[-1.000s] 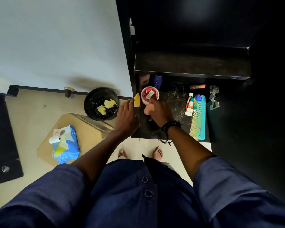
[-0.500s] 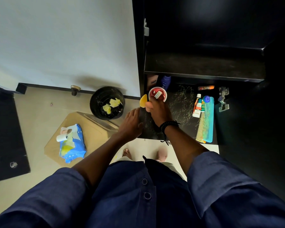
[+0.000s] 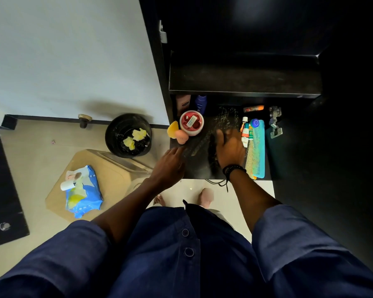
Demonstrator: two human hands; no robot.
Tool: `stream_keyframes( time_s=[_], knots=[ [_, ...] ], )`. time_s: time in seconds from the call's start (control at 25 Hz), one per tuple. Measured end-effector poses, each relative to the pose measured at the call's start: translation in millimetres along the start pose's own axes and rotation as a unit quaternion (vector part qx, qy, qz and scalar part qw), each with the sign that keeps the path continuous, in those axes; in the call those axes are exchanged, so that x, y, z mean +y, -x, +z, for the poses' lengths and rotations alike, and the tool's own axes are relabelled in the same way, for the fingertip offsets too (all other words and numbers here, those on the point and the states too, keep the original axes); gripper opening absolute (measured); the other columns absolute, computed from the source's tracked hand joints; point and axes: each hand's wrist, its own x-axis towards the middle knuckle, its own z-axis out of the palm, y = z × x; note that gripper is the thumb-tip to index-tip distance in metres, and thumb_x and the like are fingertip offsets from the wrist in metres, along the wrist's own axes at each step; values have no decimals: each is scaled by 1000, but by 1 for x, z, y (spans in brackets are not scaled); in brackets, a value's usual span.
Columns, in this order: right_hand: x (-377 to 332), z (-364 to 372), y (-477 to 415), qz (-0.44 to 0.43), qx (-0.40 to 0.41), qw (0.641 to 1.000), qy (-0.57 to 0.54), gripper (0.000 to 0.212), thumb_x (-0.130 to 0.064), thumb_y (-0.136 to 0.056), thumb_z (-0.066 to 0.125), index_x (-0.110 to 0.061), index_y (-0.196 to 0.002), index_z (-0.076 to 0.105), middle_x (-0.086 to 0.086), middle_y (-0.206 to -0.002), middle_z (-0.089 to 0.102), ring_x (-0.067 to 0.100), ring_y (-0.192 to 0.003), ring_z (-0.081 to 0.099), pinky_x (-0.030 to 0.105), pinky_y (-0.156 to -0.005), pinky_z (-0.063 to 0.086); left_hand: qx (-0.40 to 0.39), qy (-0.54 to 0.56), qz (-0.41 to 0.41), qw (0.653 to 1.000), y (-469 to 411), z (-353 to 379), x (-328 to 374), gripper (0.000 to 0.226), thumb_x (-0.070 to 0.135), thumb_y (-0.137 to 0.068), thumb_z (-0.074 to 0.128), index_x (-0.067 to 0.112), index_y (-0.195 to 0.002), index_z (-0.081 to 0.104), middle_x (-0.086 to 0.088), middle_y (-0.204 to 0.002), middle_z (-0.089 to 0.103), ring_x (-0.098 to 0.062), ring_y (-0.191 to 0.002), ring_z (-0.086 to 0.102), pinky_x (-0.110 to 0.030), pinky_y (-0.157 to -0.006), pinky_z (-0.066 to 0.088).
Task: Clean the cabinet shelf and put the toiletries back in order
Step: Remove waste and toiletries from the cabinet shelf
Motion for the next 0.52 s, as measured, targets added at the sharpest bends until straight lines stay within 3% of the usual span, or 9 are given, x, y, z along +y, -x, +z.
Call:
stream_keyframes(
  time_s=[0.12,0.32,0.52],
  knots=[
    [41,-21,-6,87,14,994,72,45,-42,-94,50,-5,-120,48,18,-120,55,38,-104,58,42,-81,49,-21,-5,23,999,-6,8,10,54,23,-95,50,15,-144,31,-9,-141,43,-23,-126,46,-33,-97,45],
    [87,-46,-12,195,-106,962,160,62,-38,-87,61,-3,-131,37,22,-130,44,40,-118,51,46,-91,48,-45,-1,25,999,-17,19,25,52,24,-95,50,17,-143,32,-9,-142,43,-25,-123,49,-35,-94,47],
    [98,-46,-21,197,-130,953,190,64,-29,-86,65,-1,-132,31,22,-132,43,40,-120,51,44,-92,48,-58,-14,31,998,-22,24,33,50,24,-94,50,17,-142,36,-8,-144,40,-25,-127,45,-36,-98,45]
  ],
)
